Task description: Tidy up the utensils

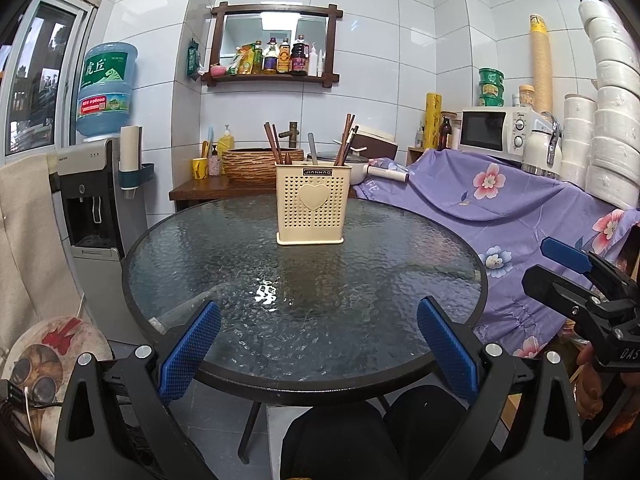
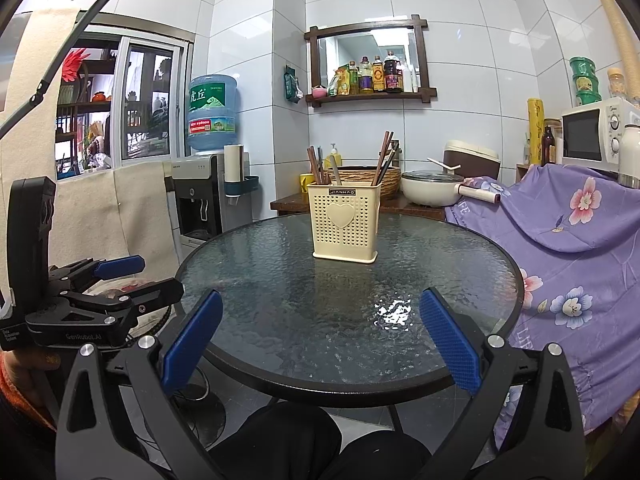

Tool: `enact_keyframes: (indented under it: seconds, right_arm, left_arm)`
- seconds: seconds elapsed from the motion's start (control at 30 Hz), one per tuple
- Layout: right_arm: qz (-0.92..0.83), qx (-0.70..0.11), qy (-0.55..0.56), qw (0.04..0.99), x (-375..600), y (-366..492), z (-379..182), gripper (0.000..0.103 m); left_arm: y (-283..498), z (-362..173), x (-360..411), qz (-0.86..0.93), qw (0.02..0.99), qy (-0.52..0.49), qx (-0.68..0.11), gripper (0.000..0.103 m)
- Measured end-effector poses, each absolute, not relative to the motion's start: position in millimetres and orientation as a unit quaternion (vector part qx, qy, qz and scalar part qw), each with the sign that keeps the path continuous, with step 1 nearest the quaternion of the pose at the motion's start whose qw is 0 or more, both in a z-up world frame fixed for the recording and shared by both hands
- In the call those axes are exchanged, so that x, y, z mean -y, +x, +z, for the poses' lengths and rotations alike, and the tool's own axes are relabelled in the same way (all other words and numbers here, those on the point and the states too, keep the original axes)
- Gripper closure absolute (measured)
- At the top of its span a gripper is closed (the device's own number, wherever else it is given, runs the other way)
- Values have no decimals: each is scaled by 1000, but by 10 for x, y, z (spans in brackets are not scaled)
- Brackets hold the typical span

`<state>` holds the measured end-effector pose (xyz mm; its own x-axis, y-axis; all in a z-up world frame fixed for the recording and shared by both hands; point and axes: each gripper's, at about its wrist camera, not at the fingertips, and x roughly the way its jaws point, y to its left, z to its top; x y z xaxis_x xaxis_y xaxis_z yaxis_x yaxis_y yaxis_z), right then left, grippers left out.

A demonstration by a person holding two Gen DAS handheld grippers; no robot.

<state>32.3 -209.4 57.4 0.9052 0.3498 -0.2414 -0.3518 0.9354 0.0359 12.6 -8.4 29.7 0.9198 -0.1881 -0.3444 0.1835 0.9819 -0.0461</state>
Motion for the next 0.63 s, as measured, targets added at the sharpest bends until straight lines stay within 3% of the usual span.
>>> enact_keyframes:
  seconds: [0.63]
  right_arm:
    - [181, -128, -5, 975, 2060, 341, 534, 6]
  left_arm:
    - [142, 324, 60, -91, 979, -10, -179, 6]
